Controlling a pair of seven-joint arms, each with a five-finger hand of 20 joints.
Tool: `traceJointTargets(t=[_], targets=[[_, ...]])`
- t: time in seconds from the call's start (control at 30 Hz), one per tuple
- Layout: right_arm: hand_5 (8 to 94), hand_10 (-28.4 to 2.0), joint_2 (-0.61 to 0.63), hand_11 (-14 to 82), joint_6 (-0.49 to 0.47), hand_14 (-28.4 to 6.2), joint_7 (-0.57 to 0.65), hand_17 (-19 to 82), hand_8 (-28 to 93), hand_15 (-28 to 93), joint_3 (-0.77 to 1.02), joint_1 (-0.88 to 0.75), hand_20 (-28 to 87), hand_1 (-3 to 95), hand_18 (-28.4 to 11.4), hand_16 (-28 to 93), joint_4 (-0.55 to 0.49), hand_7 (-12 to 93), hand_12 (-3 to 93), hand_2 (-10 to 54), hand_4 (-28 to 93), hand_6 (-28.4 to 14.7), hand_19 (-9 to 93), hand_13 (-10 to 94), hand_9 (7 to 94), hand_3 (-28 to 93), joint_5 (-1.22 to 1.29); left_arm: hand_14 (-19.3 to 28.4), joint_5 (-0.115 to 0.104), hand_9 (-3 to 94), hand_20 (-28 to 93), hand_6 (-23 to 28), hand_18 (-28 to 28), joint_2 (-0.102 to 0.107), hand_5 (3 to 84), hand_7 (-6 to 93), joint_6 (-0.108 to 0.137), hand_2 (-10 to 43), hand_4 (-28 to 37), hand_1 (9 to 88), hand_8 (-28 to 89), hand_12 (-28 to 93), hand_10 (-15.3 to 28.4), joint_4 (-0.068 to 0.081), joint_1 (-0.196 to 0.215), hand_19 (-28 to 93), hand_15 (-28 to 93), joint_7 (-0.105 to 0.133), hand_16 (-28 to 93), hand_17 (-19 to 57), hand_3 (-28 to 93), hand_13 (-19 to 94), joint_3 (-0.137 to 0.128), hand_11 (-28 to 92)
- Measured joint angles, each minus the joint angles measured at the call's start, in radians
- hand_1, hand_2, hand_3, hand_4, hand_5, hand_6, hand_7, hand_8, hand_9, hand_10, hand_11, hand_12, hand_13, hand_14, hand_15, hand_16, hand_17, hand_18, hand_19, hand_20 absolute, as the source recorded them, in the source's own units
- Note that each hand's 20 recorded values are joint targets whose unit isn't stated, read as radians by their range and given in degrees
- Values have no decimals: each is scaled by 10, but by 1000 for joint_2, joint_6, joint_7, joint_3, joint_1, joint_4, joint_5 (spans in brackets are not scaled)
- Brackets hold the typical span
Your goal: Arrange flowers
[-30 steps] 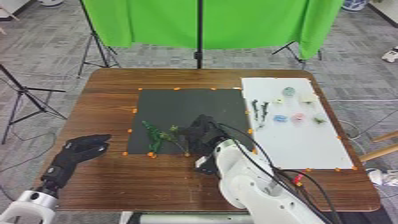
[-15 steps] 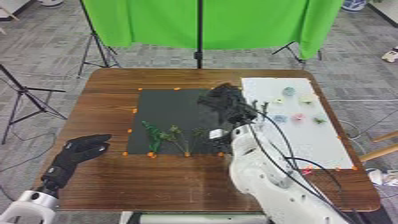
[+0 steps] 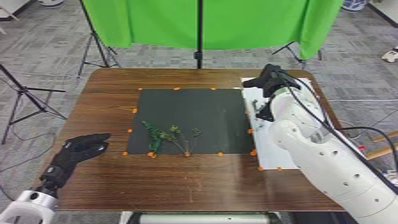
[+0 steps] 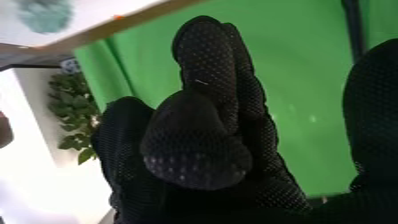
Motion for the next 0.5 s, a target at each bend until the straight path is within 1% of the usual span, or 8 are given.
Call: traceJointTargets(t=[0.03,0.07,0.13,0.2,0.27,0.33,0.5], targets=[[736,-145,0,406,-25,-35,7,665,-61,606,0,3,620,247,-155,349,5,129,317,-60,-126,-67,932,937,849,606,1,165,0,411,249,46,137,2,482,126,16,-86,-142,323,-52,144,129,0,1,146,158,7,16,129,652,343,5,169],[737,-145,-1,407,-47,-35,12,667,-61,608,0,5,620,250,-154,347,11,128,317,-60,-126,-68,932,937,850,605,2,160,-2,392,250,46,136,5,472,127,42,-85,-136,333,-54,143,125,0,2,148,146,17,16,135,656,332,12,163],[739,-145,-2,408,-78,-25,20,669,-61,610,-1,8,620,257,-153,345,23,127,318,-61,-124,-69,932,937,851,601,5,148,-10,348,248,42,134,10,444,136,116,-84,-117,362,-59,144,115,1,5,138,120,50,19,148,662,309,31,160],[741,-146,-4,408,-102,-23,33,674,-61,611,-2,9,620,260,-151,343,35,124,319,-62,-122,-72,932,937,853,598,12,138,-26,309,246,39,131,14,419,146,196,-87,-98,389,-65,143,103,3,7,127,103,92,24,158,666,294,47,157],[742,-147,-6,410,-120,-23,44,677,-60,612,-3,10,618,265,-148,342,46,123,321,-62,-121,-73,932,937,854,596,16,134,-41,295,245,39,129,14,406,148,227,-88,-93,396,-68,142,98,4,7,123,100,118,27,160,666,287,49,155],[745,-147,-7,413,-132,-23,52,679,-60,613,-3,10,616,268,-145,339,54,122,322,-63,-119,-75,932,937,856,594,17,136,-48,294,245,38,128,14,401,149,227,-92,-89,390,-69,141,99,5,7,117,106,124,33,154,657,288,48,156],[759,-148,-8,417,-155,-22,68,691,-58,615,-5,10,605,272,-136,334,76,125,323,-65,-117,-78,932,937,860,592,17,148,-50,306,243,38,127,13,406,147,202,-95,-92,367,-68,141,103,5,7,111,125,114,39,138,647,308,41,157]])
